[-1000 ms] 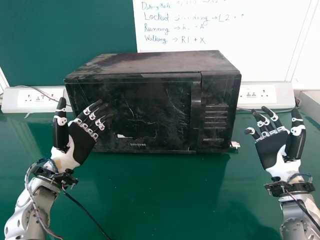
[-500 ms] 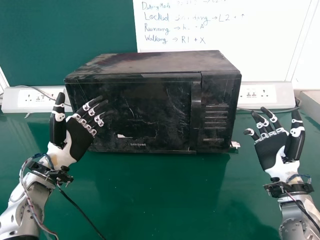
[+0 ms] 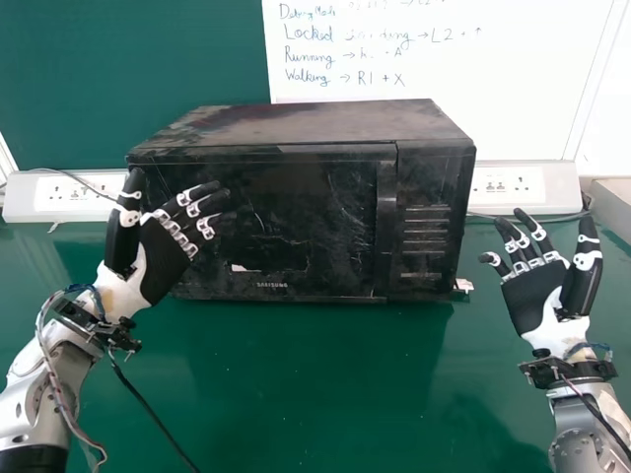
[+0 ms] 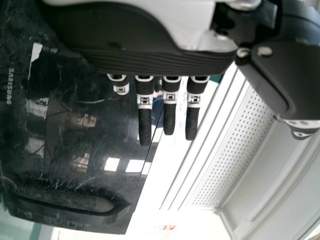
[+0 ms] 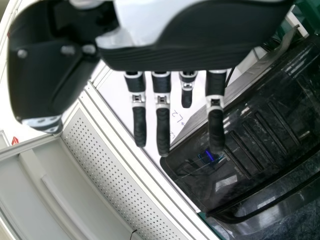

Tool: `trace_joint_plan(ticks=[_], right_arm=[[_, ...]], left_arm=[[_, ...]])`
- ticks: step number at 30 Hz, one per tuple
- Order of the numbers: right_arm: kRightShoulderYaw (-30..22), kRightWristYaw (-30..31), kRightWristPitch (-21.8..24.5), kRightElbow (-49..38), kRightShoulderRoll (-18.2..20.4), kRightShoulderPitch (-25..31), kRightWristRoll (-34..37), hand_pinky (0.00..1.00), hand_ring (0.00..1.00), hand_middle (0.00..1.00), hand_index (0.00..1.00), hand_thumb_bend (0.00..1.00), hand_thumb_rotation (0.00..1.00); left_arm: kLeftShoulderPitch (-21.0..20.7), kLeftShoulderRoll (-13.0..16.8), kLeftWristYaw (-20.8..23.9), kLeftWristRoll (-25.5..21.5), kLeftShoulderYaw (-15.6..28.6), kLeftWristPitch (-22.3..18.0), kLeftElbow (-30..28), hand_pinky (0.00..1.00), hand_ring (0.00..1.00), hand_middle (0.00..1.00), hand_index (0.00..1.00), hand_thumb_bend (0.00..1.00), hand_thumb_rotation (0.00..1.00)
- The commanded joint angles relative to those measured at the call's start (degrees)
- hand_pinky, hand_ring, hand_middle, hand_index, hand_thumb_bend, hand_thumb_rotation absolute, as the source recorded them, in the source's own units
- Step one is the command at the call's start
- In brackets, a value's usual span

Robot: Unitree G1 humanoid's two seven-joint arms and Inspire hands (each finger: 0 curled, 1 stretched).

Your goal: Open the door of oven

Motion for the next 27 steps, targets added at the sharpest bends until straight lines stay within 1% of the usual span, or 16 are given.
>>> trace_joint_plan(ticks=[1,4,6,10,17,20,22,24,26,27], right_arm=[[-0.12,0.81,-0.58,0.5,0.16,-0.92,0.16,0.6,0.75,0.88,0.81,1.0,0.82],[-0.06,0.49,-0.74,0.53,0.15,-0.93,-0.03,0.6,0.75,0.88,0.81,1.0,0.82],[-0.07,0.5,-0.5,0.49,0.15,-0.93,0.14,0.6,0.75,0.88,0.81,1.0,0.82],[-0.02,0.72,-0.66,0.59,0.1,-1.01,0.1,0.6,0.75,0.88,0.81,1.0,0.82],[0.0,0.32,-0.66,0.51,0.21,-1.06,0.03,0.6,0.75,0.88,0.81,1.0,0.82],[0.07,0.01,-1.11,0.34,0.5,-1.03,-0.15,0.61,0.77,0.88,0.84,1.0,0.83],[0.02,0.48,-1.57,0.71,0.54,-1.14,-0.11,0.63,0.8,0.89,0.87,1.0,0.85],[-0.09,0.99,-1.94,1.01,0.66,-1.27,0.12,0.66,0.85,0.92,0.92,1.0,0.87],[-0.18,1.33,-2.35,1.11,0.92,-1.38,0.37,0.73,0.93,0.98,0.98,1.0,0.9],[-0.22,1.4,-2.42,1.14,1.03,-1.44,0.49,0.76,0.96,0.99,0.99,1.0,0.9]], left_arm=[[-1.21,1.08,-1.45,0.81,-1.04,0.05,0.83,0.38,0.52,0.66,0.7,0.83,0.75],[-2.1,2.03,-3.51,1.85,-1.93,-0.86,1.82,0.39,0.54,0.68,0.71,0.83,0.79],[-2.66,2.58,-4.4,2.37,-2.35,-1.03,2.22,0.4,0.55,0.69,0.71,0.83,0.79],[-4.02,3.37,-6.27,2.46,-2.92,0.13,2.98,0.41,0.58,0.72,0.72,0.86,0.78],[-5.95,3.09,-8.14,2.57,-3.05,-0.86,4.58,0.44,0.62,0.77,0.74,0.87,0.78],[-6.53,2.91,-8.37,2.52,-3.04,-0.89,5.03,0.44,0.63,0.78,0.74,0.88,0.78],[-6.93,2.82,-8.69,2.45,-3.12,-0.79,5.3,0.45,0.64,0.79,0.73,0.89,0.79],[-7.37,2.66,-8.73,2.35,-3.19,-0.18,5.62,0.45,0.65,0.79,0.73,0.9,0.78],[-7.66,2.43,-8.58,2.4,-3.27,0.02,5.79,0.46,0.65,0.79,0.72,0.91,0.78],[-7.76,2.33,-8.52,2.44,-3.33,0.07,5.81,0.46,0.65,0.79,0.72,0.91,0.78]])
